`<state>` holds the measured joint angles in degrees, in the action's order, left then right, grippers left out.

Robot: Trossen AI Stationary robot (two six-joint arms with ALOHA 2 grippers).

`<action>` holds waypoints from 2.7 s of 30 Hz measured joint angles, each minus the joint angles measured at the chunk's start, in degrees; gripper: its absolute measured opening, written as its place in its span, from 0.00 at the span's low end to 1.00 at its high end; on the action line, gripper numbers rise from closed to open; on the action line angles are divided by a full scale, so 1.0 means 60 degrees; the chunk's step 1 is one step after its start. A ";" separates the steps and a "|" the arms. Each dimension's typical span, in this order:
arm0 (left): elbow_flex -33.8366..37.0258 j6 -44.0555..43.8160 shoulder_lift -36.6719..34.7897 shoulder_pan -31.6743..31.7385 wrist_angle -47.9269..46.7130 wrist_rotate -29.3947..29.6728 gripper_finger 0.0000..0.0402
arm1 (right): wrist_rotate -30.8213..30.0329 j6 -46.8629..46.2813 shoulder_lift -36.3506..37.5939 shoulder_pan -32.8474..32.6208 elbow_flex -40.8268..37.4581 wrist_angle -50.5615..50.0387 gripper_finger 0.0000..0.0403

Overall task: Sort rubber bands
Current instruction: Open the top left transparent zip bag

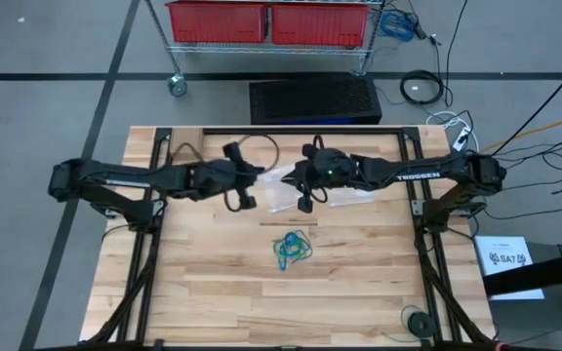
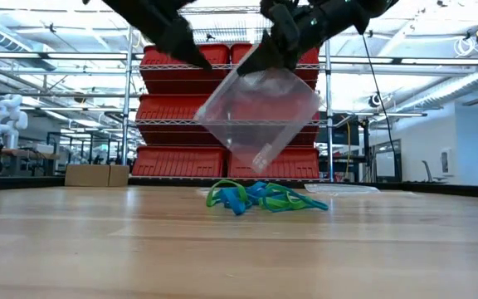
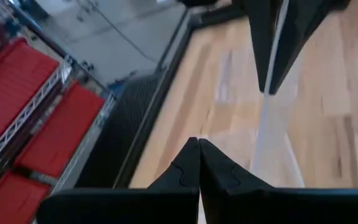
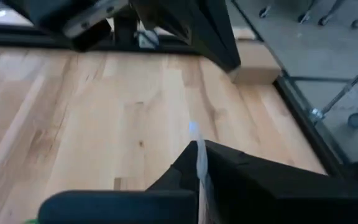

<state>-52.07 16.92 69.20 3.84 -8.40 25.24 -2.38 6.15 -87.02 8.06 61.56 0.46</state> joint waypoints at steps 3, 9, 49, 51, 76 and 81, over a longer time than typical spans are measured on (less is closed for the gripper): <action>0.0264 -0.0039 -0.0859 0.0054 0.0282 -0.0197 0.00 | -0.0174 0.0089 0.0379 -0.0116 0.0000 0.0004 0.00; 0.1643 -0.0603 -0.2329 0.0357 0.2529 -0.2483 0.00 | -0.0866 0.0411 0.0987 -0.0318 -0.0345 0.0659 0.00; 0.4093 -0.3775 -0.0643 0.0854 1.0153 -0.5612 0.35 | -0.0841 -0.0768 0.2463 -0.1550 -0.3821 0.7456 0.00; 0.4049 -0.3772 -0.0529 0.0781 1.0134 -0.5630 0.35 | -0.0840 -0.0833 0.2467 -0.1551 -0.3821 0.7466 0.00; 0.4000 -0.3226 -0.0490 0.0732 1.0033 -0.5670 0.01 | -0.0963 -0.0739 0.2472 -0.1844 -0.3821 0.7162 0.01; 0.4000 -0.3008 -0.0490 0.0729 0.9666 -0.5705 0.00 | -0.2276 -0.0041 0.2485 -0.1844 -0.3821 0.6480 0.07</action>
<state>-28.08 -1.13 66.26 8.21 49.59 -8.98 -16.04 5.90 -72.11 -3.01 38.63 39.34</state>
